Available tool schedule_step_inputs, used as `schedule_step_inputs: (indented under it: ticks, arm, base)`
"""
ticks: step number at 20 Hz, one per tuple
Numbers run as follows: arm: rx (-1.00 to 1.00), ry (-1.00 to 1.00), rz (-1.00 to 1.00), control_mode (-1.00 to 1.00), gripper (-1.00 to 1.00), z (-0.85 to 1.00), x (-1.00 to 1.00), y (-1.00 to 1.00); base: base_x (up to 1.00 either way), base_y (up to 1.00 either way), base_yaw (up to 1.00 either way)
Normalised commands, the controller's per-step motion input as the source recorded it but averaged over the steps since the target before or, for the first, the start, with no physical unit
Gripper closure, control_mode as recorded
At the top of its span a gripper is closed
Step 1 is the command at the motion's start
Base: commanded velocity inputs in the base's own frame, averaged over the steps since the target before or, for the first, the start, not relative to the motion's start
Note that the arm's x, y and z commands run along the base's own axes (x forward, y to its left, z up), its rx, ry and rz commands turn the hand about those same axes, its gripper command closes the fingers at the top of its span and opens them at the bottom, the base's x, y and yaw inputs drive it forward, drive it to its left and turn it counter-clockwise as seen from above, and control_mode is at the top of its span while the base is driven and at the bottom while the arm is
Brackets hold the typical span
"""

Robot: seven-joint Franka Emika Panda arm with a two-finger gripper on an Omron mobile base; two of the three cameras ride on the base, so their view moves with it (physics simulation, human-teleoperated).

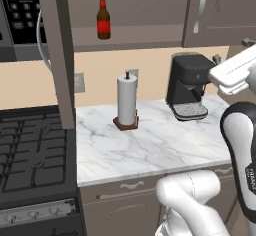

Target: Get the candle and the beer from the cabinet and move them to the dining counter.

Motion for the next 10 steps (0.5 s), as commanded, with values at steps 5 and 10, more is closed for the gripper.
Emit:
schedule_step_inputs:
  ticks: [5, 10]
  arm:
    - [0.19, 0.00, -0.01, -1.00, -1.00, 0.55, 0.48, -0.14]
    - [0.14, 0.00, 0.00, -1.00, -1.00, 0.54, 0.03, -0.31]
  base:
    - [0.00, 0.00, 0.00]
    - [0.00, 0.00, 0.00]
